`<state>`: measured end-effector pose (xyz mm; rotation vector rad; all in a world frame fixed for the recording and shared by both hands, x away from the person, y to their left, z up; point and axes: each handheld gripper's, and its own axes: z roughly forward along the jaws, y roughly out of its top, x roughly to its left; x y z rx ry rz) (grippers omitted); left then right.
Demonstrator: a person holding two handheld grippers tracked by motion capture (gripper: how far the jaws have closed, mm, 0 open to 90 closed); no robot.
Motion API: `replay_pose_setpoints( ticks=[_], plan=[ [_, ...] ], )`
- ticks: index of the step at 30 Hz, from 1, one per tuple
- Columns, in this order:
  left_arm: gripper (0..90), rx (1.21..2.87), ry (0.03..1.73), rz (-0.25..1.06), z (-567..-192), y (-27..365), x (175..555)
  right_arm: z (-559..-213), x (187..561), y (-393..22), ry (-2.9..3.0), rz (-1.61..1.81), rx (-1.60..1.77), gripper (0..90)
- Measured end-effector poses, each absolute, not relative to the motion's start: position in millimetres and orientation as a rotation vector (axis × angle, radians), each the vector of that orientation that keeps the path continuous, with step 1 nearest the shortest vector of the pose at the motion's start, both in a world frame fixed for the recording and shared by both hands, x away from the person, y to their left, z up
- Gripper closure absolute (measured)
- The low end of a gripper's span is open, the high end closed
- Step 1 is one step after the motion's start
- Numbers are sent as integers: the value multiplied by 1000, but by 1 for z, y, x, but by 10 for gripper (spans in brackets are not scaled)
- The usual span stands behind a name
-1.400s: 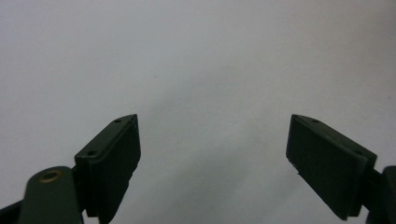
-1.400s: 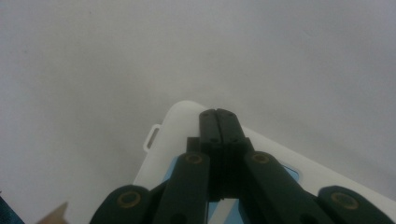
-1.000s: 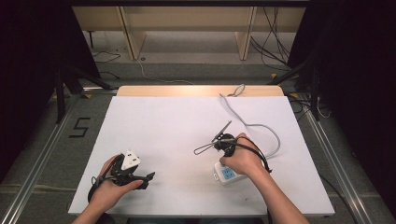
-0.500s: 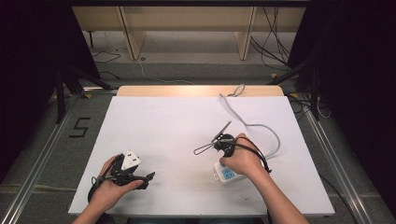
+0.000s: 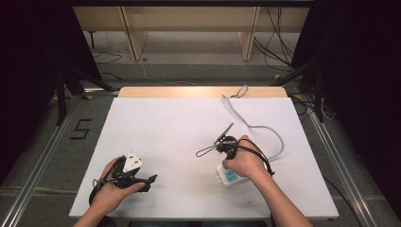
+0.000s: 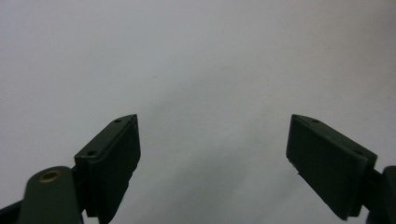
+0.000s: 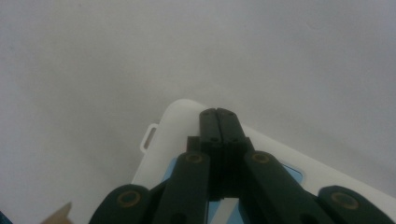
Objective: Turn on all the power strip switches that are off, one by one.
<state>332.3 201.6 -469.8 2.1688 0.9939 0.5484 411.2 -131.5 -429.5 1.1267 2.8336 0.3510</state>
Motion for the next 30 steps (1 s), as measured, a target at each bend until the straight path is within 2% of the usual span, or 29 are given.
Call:
replay_pose_setpoints(
  ticks=[30],
  plan=[
    [177,2170,996,548,-470,202,333,-423,404,-150,2764,518,1147,900]
  ],
)
